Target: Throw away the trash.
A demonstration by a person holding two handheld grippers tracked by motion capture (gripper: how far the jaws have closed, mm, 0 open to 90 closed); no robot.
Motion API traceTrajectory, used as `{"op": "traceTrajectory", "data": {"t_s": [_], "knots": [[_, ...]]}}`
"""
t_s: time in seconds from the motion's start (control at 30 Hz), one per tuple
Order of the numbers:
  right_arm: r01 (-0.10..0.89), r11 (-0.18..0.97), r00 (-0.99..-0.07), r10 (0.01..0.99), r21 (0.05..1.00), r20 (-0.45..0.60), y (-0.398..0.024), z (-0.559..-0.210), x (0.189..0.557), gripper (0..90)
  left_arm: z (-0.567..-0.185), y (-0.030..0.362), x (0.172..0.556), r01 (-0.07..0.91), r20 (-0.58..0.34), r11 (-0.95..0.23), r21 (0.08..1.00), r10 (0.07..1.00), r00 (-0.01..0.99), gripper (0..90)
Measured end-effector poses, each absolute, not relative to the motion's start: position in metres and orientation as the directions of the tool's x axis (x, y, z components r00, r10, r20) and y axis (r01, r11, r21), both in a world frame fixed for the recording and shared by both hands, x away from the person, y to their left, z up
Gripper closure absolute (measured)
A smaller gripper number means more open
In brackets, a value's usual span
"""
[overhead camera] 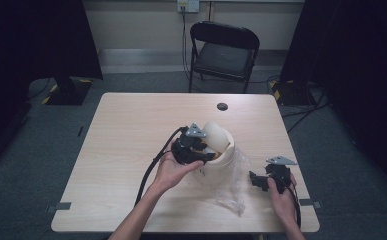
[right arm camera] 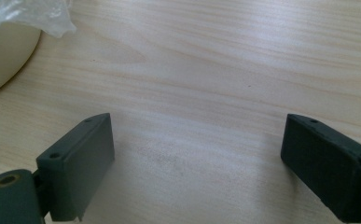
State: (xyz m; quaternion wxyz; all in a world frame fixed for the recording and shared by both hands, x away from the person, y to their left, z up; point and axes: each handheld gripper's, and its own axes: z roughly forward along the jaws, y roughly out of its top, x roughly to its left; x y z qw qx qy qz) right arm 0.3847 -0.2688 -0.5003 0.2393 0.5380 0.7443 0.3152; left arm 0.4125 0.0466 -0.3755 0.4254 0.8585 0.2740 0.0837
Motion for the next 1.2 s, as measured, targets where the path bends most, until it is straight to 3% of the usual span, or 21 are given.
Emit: {"op": "traceTrajectory", "data": {"t_s": [0.43,0.5,0.83,1.2], "knots": [[0.65,0.222,-0.307,0.952,0.727,-0.017,-0.269,-0.5,0.385,8.9,-0.364,0.059,0.409,0.383,-0.084,-0.452,0.805,0.553,0.829,45.1],[0.65,0.222,-0.306,0.952,0.727,-0.017,-0.269,-0.5,0.385,8.9,-0.363,0.064,0.409,0.392,-0.128,-0.416,0.82,0.534,0.835,44.1],[0.65,0.222,-0.307,0.952,0.727,-0.017,-0.269,-0.5,0.385,8.9,-0.353,0.09,0.401,0.357,-0.101,-0.368,0.859,0.561,0.821,35.4],[0.65,0.222,-0.306,0.952,0.727,-0.017,-0.269,-0.5,0.385,8.9,-0.36,0.124,0.399,0.389,-0.114,-0.323,0.863,0.625,0.773,16.8]]}}
